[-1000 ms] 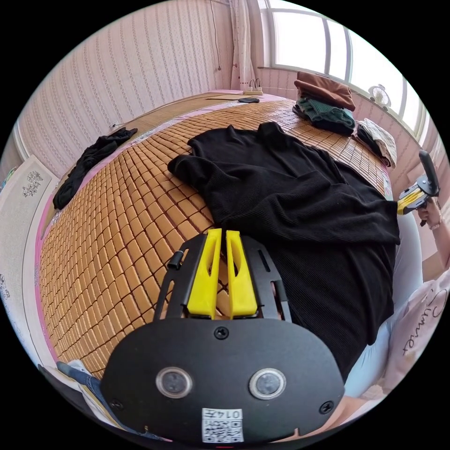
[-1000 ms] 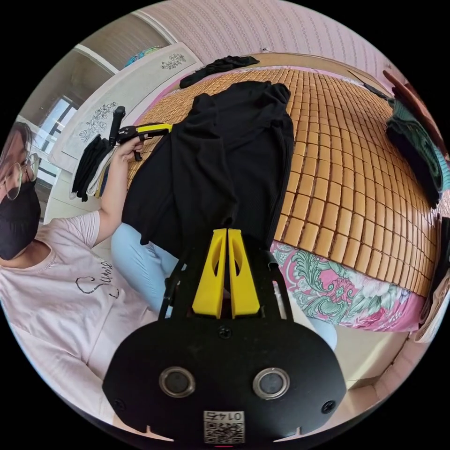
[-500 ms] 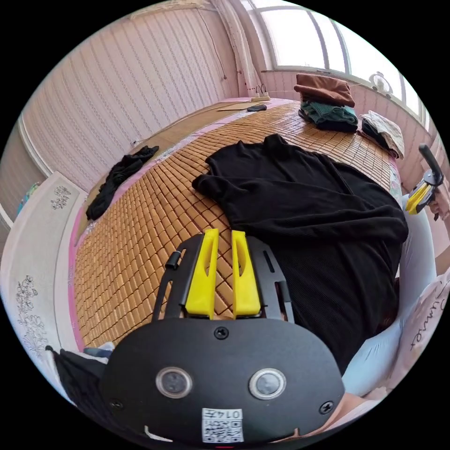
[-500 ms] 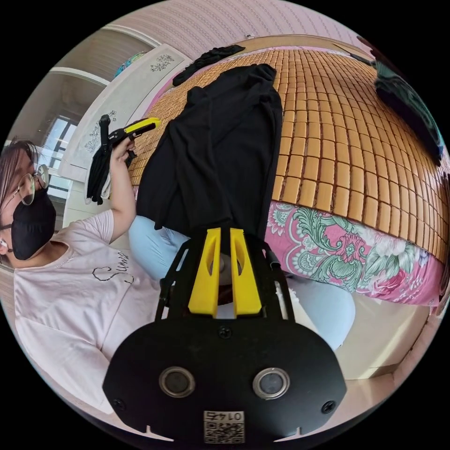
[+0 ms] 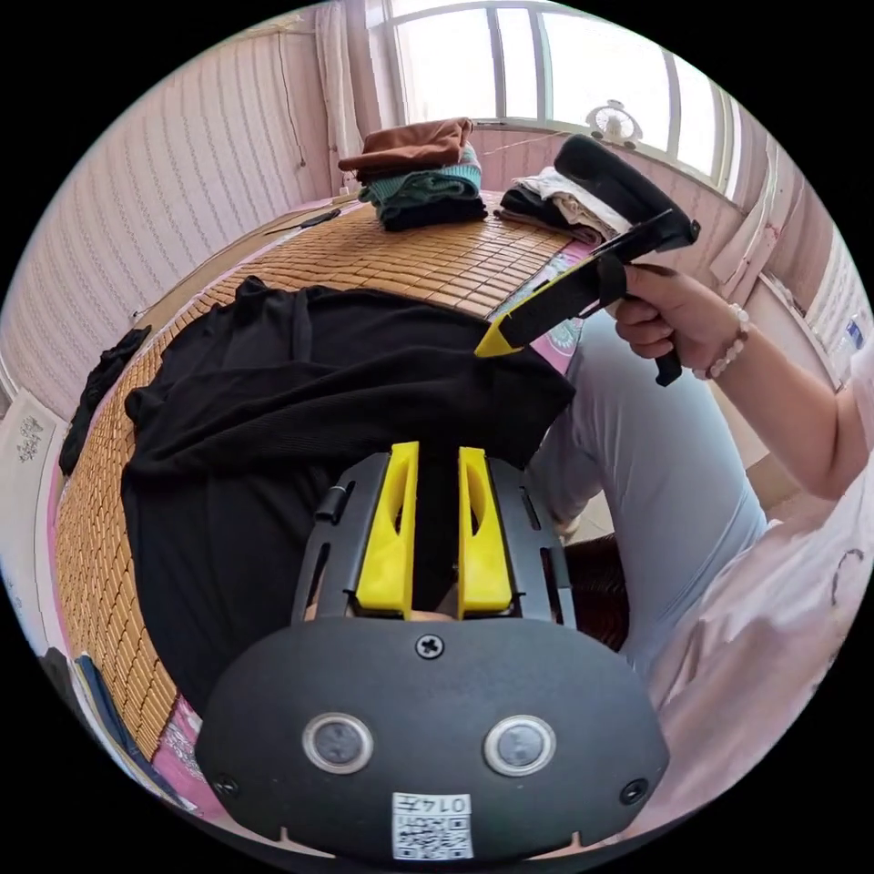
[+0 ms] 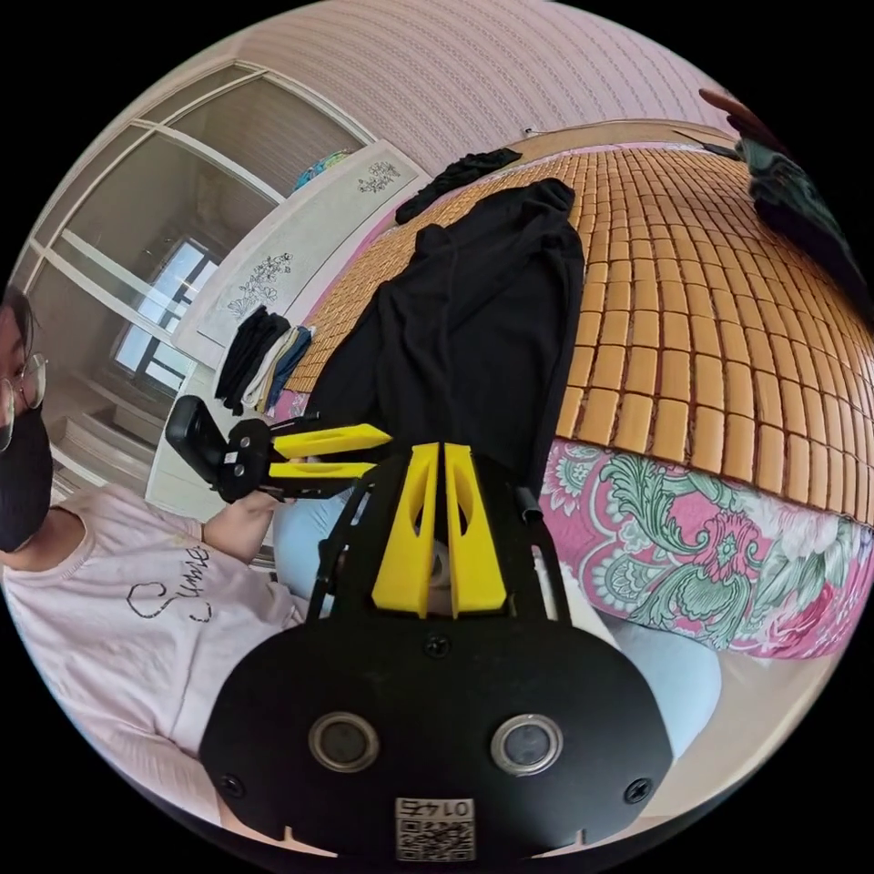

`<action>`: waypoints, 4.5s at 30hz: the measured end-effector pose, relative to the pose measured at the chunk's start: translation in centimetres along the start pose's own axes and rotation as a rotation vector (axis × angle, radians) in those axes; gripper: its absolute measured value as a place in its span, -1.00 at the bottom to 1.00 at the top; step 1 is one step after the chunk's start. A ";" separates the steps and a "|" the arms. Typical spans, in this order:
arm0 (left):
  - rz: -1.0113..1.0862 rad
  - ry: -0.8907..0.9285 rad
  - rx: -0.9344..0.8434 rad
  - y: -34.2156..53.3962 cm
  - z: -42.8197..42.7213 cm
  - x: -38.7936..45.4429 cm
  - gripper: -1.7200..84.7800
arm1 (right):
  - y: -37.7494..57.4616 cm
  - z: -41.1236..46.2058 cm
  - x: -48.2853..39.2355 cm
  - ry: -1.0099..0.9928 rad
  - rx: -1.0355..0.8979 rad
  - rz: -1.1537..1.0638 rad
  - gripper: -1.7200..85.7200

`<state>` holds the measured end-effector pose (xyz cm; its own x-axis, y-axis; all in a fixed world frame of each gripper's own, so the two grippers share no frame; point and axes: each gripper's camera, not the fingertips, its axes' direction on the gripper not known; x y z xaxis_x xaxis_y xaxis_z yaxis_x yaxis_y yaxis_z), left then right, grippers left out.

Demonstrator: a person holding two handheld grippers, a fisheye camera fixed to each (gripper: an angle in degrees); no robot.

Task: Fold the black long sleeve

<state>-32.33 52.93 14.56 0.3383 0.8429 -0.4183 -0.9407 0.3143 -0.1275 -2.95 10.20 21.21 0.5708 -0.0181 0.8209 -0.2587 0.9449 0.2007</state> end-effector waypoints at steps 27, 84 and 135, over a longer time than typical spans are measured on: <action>-0.051 0.006 -0.136 -0.6 0.2 -0.9 -0.97 | 0.3 -1.7 0.1 0.052 -0.019 -0.031 -0.94; -0.607 0.047 0.413 -7.3 -6.5 -54.0 -0.97 | -38.4 -10.8 9.2 -0.053 0.344 -0.074 -0.94; -0.288 -0.145 0.120 5.6 -6.9 -20.2 -0.84 | -13.9 6.4 -9.8 0.172 -0.039 -0.441 -0.88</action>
<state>-44.63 34.67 16.11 0.5976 0.7628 -0.2469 -0.7995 0.5903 -0.1114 -9.90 -4.86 13.80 0.7412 -0.3687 0.5609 0.0645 0.8709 0.4872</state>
